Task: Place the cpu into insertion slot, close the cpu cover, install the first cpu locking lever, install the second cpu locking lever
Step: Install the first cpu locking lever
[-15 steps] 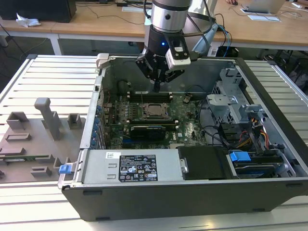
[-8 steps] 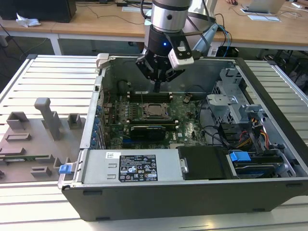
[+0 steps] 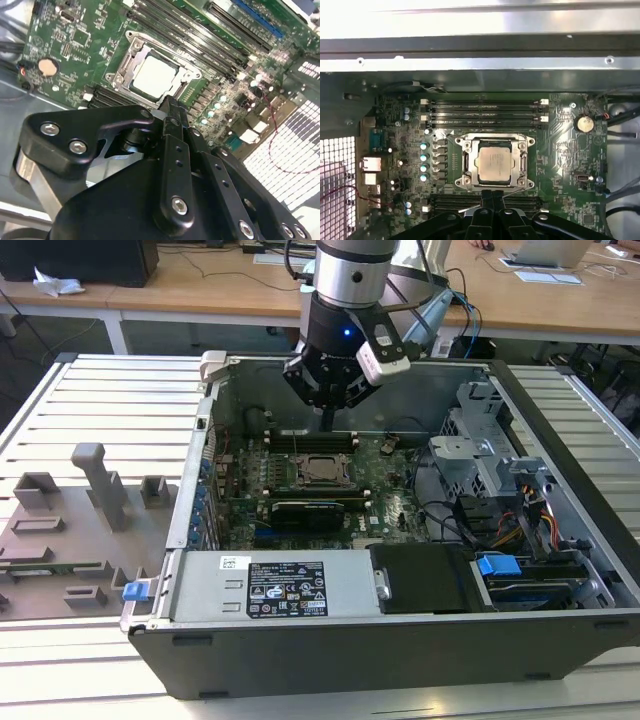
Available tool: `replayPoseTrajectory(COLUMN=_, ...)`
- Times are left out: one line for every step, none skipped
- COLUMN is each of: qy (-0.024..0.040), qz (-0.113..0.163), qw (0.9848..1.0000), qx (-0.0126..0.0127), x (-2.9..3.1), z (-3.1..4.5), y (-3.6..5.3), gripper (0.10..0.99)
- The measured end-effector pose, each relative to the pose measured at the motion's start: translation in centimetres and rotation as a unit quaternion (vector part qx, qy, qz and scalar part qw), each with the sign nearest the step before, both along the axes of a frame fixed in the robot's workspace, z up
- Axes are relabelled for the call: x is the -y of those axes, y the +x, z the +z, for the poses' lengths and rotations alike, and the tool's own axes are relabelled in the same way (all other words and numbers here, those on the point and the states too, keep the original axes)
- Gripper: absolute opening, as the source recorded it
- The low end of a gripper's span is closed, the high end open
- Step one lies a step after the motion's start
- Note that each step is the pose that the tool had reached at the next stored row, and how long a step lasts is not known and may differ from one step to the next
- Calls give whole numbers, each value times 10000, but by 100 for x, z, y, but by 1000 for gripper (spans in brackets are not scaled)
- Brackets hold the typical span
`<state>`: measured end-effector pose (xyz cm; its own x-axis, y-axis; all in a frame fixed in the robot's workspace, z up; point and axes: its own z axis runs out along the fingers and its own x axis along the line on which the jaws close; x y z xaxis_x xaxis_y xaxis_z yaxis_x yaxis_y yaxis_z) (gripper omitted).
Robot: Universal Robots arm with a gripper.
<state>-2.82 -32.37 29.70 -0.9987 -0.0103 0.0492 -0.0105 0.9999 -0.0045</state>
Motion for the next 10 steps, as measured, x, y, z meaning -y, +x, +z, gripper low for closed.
replayPoseTrajectory(qy=-3, qz=1, qw=10000, qx=0, x=0, z=0, y=0, gripper=106)
replayPoseTrajectory(qy=-4, qz=1, qw=10000, qx=73, x=1, z=0, y=0, gripper=106)
replayPoseTrajectory(qy=-3, qz=1, qw=9998, qx=189, x=0, z=-1, y=0, gripper=106)
replayPoseTrajectory(qy=-3, qz=1, qw=9997, qx=253, x=1, z=-2, y=-1, gripper=106)
replayPoseTrajectory(qy=-2, qz=0, qw=9996, qx=269, x=0, z=-3, y=-1, gripper=106)
replayPoseTrajectory(qy=-2, qz=0, qw=9996, qx=281, x=0, z=-3, y=-1, gripper=106)
replayPoseTrajectory(qy=-4, qz=0, qw=9996, qx=294, x=0, z=-2, y=-1, gripper=106)
replayPoseTrajectory(qy=-3, qz=0, qw=9995, qx=305, x=0, z=-2, y=-1, gripper=106)
replayPoseTrajectory(qy=-3, qz=1, qw=9995, qx=309, x=0, z=-2, y=-2, gripper=106)
replayPoseTrajectory(qy=-3, qz=1, qw=9995, qx=309, x=0, z=-2, y=-21, gripper=106)
